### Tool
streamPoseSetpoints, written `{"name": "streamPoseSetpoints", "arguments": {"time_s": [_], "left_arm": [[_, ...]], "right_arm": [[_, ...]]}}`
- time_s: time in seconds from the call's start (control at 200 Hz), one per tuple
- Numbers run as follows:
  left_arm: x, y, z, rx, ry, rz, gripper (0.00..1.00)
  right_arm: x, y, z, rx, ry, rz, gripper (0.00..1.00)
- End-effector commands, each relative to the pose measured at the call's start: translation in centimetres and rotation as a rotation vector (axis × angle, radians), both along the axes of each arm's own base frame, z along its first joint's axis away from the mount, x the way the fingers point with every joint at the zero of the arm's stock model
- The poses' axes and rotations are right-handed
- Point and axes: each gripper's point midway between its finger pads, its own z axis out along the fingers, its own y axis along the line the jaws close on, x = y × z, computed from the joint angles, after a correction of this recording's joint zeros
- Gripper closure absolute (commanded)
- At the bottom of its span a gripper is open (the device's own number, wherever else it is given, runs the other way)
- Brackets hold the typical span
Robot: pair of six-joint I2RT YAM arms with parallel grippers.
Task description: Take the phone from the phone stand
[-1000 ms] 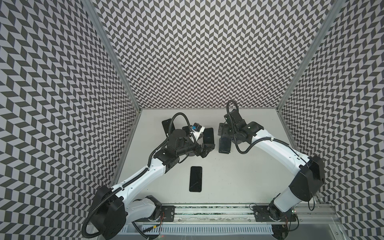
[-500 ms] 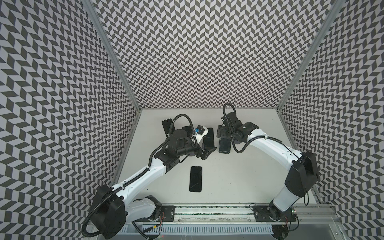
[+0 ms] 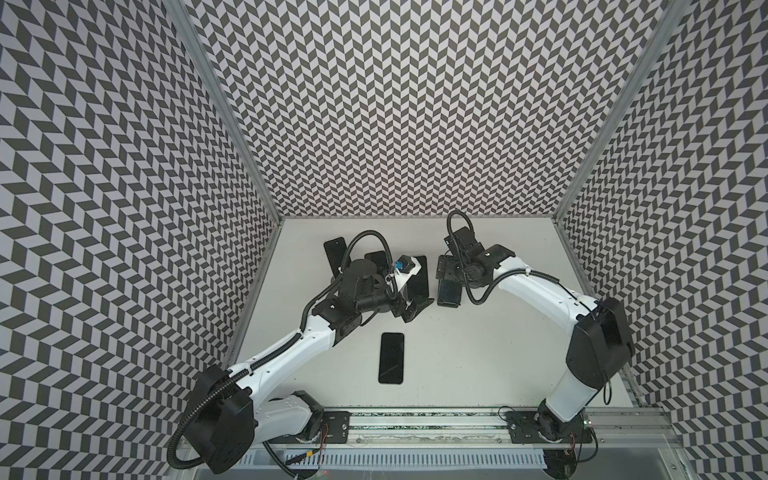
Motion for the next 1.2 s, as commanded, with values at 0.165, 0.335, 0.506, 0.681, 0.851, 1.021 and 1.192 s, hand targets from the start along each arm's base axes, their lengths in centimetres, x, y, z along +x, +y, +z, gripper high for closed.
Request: {"name": "streamPoseSetpoints", "arguments": {"time_s": [0.165, 0.335, 0.506, 0.681, 0.851, 1.021, 1.192], "left_arm": [[-0.3, -0.3, -0.1, 0.019, -0.025, -0.025, 0.0], [-0.3, -0.3, -0.1, 0.016, -0.021, -0.023, 0.0], [-0.3, -0.4, -0.2, 0.014, -0.023, -0.03, 0.0], [-0.3, -0.5, -0.4, 0.012, -0.019, -0.035, 0.0], [-0.5, -0.8, -0.6, 0.007, -0.011, -0.047, 0.0], [-0.5, -0.9, -0.6, 0.008, -0.014, -0.051, 0.0], [-0.5, -1.0, -0.6, 0.01, -0.017, -0.053, 0.0]], "right_arm": [[0.5, 0.3, -0.9, 0.004, 0.017, -0.014, 0.03], [0.8, 0.3, -1.1, -0.004, 0.018, -0.017, 0.03], [0.9, 0.2, -1.4, -0.008, 0.024, -0.025, 0.05], [1.0, 0.3, -1.6, 0.0, 0.028, -0.028, 0.06], [1.0, 0.3, -1.9, -0.001, 0.034, -0.032, 0.06], [1.2, 0.5, -2.1, 0.0, 0.04, -0.032, 0.07], [1.4, 0.5, -2.3, 0.001, 0.044, -0.035, 0.08]]}}
